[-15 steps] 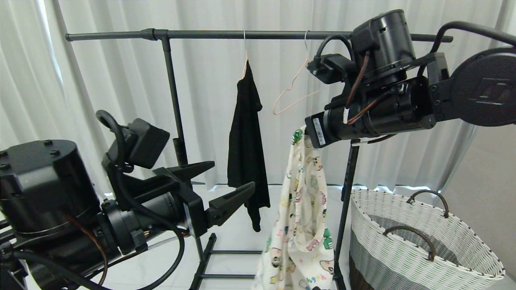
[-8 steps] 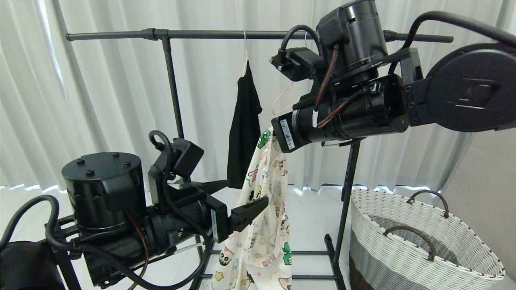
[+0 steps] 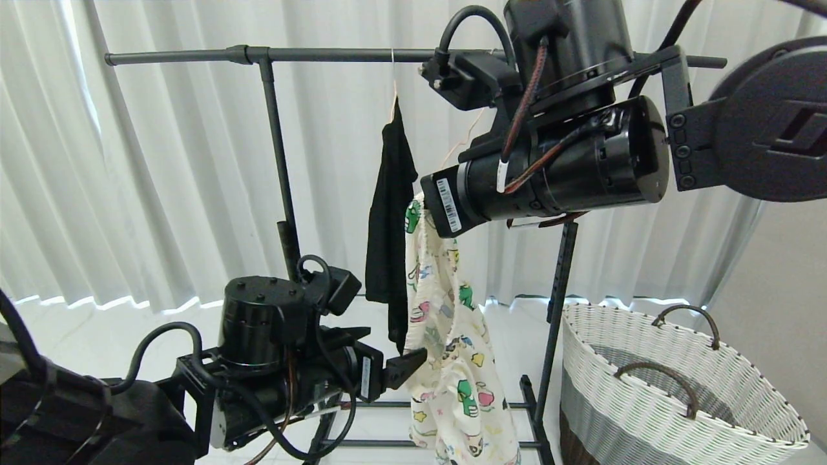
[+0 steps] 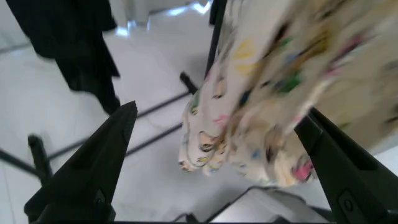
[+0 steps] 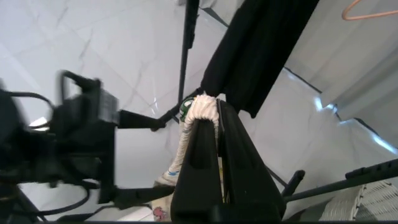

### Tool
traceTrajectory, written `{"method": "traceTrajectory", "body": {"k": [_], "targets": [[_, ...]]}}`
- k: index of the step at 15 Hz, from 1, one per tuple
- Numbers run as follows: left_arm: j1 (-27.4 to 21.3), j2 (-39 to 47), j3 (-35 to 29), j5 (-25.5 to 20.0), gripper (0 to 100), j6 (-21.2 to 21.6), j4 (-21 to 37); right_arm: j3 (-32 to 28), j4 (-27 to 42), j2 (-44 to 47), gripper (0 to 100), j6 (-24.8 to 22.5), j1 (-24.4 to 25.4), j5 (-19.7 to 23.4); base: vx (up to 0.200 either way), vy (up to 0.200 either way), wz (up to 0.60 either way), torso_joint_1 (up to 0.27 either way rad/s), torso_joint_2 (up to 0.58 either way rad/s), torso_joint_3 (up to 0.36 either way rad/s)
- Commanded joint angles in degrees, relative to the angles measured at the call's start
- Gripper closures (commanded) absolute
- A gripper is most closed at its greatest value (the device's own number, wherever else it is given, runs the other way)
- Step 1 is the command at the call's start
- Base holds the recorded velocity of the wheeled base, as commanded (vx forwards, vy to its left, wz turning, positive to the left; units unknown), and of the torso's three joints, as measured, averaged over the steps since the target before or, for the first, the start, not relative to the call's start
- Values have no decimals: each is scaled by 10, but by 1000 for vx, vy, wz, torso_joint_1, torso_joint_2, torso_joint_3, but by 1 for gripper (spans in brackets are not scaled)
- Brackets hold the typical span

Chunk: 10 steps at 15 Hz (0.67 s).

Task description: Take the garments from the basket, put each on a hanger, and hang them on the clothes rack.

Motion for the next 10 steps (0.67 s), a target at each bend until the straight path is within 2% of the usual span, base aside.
{"method": "traceTrajectory", "body": {"k": [1,4,9,10], "targets": [[1,28,33,10,0,2,0,0,1,-10,100,7,-8,-3,0,0,0,0,0,0],[8,7,90,37,0,24,0,0,1,-10,100,6,-41,-4,0,0,0,0,0,0],[17,-36,109,41,0,40,0,4,3,-12,100,6,-51,-6,0,0,0,0,0,0],[19,-45,119,42,100,48,0,4,9,-12,100,6,-51,-6,0,0,0,0,0,0]]}}
